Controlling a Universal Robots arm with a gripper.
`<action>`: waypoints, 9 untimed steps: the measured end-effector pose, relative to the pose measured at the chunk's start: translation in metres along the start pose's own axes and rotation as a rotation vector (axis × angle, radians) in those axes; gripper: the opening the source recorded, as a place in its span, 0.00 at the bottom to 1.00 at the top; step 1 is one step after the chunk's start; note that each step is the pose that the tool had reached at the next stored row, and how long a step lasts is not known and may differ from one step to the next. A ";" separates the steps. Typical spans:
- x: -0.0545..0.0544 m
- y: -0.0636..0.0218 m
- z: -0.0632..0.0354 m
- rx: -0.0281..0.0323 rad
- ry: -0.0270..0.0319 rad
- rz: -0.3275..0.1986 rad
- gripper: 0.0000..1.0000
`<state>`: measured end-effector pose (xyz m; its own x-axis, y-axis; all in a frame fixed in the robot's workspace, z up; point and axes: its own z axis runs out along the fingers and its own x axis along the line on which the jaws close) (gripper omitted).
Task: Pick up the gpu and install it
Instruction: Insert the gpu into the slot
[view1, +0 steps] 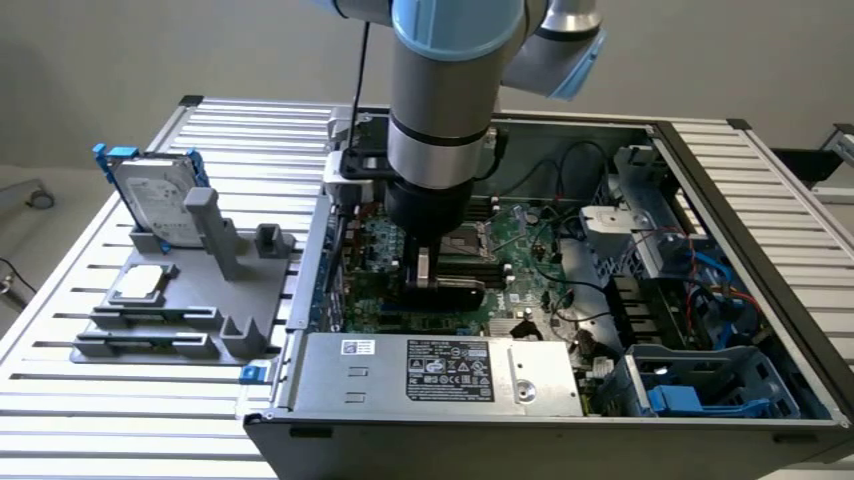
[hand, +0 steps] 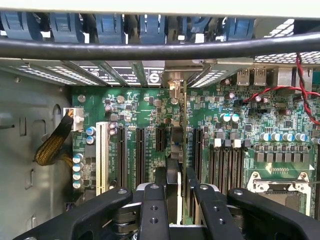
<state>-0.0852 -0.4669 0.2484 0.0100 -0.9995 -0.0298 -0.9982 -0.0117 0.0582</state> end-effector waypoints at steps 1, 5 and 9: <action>0.000 0.0000 0.0000 -0.0004 -0.0002 0.000 0.26; 0.000 0.0000 0.0002 -0.0013 -0.0023 0.001 0.27; 0.000 0.0001 -0.0029 -0.0018 -0.0034 0.001 0.40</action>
<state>-0.0852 -0.4668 0.2513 0.0087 -0.9994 -0.0331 -0.9981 -0.0107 0.0600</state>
